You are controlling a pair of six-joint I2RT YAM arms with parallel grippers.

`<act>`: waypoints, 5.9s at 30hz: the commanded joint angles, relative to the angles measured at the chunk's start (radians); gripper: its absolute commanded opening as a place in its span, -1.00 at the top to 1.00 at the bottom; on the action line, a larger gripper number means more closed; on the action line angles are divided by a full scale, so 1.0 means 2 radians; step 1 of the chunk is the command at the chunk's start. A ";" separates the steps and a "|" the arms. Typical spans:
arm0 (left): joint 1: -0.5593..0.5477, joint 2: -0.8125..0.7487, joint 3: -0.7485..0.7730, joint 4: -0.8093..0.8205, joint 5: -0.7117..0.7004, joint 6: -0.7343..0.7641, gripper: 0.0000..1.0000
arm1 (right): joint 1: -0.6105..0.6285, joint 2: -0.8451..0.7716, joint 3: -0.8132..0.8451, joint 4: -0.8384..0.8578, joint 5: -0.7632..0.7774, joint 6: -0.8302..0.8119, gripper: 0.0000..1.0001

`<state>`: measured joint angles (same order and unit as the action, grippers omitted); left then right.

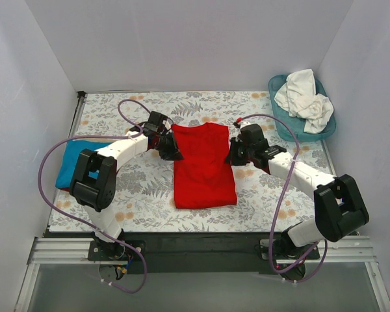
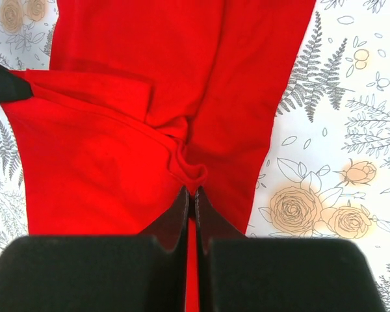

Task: Fold and stack the t-shirts
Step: Fold the tshirt

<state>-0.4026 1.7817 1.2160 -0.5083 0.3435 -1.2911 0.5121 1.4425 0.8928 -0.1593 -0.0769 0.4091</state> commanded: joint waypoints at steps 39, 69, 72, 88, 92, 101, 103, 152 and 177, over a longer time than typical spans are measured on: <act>0.061 -0.043 0.014 -0.025 -0.060 -0.015 0.16 | -0.012 0.047 0.035 -0.017 0.049 -0.010 -0.29; -0.080 -0.239 -0.323 0.076 -0.002 -0.210 0.29 | 0.064 -0.112 -0.207 -0.018 0.001 0.117 0.59; -0.081 -0.235 -0.327 0.079 0.001 -0.210 0.30 | 0.064 -0.116 -0.214 -0.019 0.002 0.119 0.81; -0.080 -0.340 -0.322 -0.007 -0.028 -0.219 0.85 | 0.064 -0.166 -0.250 -0.029 -0.007 0.128 0.97; -0.083 -0.360 -0.328 0.043 0.018 -0.203 0.42 | 0.065 -0.168 -0.251 -0.029 -0.008 0.128 0.97; -0.113 -0.250 -0.359 0.092 -0.024 -0.216 0.28 | 0.065 -0.171 -0.258 -0.029 -0.006 0.128 0.97; -0.120 -0.238 -0.363 0.092 -0.031 -0.224 0.28 | 0.064 -0.174 -0.261 -0.029 -0.007 0.128 0.97; -0.132 -0.396 -0.202 -0.208 -0.060 -0.198 1.00 | 0.094 -0.409 -0.164 -0.232 -0.147 0.053 0.97; -0.051 -0.168 0.098 -0.195 -0.044 -0.093 1.00 | 0.059 -0.235 0.041 -0.248 -0.022 0.040 0.97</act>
<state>-0.5381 1.4231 1.3483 -0.9417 0.1993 -1.5219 0.6594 0.9550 0.9211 -0.6571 -0.1577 0.5167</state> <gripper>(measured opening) 0.029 0.024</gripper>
